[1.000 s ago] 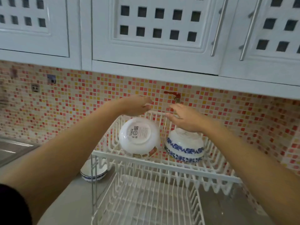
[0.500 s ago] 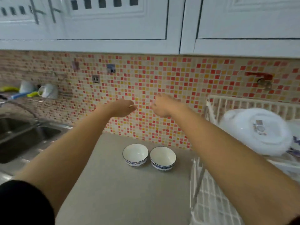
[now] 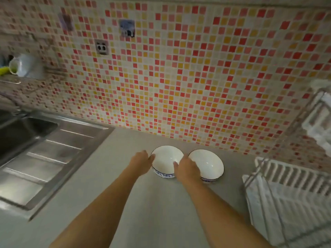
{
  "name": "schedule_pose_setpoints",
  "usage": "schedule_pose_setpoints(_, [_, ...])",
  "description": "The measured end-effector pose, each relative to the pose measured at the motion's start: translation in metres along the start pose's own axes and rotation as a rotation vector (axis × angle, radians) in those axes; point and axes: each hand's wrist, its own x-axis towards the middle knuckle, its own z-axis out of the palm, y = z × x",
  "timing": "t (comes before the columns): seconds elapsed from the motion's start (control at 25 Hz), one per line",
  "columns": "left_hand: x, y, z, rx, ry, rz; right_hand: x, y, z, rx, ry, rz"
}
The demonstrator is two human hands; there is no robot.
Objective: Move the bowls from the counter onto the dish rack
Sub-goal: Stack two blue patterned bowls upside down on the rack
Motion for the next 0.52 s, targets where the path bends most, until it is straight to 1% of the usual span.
schedule_pose_setpoints(0.12, [0.023, -0.009, 0.037, -0.13, -0.025, -0.104, 0.007, 0.0, 0.043, 0.259, -0.005, 0.263])
schedule_pose_setpoints(0.2, [0.036, -0.011, 0.054, -0.235, -0.057, -0.146, 0.017, 0.002, 0.057, 0.308, -0.012, 0.367])
schedule_pose_setpoints(0.36, [0.054, -0.009, 0.067, -0.337, -0.09, -0.172, 0.036, 0.005, 0.067, 0.336, -0.046, 0.426])
schedule_pose_setpoints(0.44, [0.053, -0.009, 0.068, -0.366, -0.122, -0.162, 0.037, 0.004, 0.067, 0.323, -0.047, 0.416])
schedule_pose_setpoints(0.52, [0.047, -0.01, 0.063, -0.411, -0.104, -0.176, 0.032, 0.0, 0.061, 0.313, -0.037, 0.369])
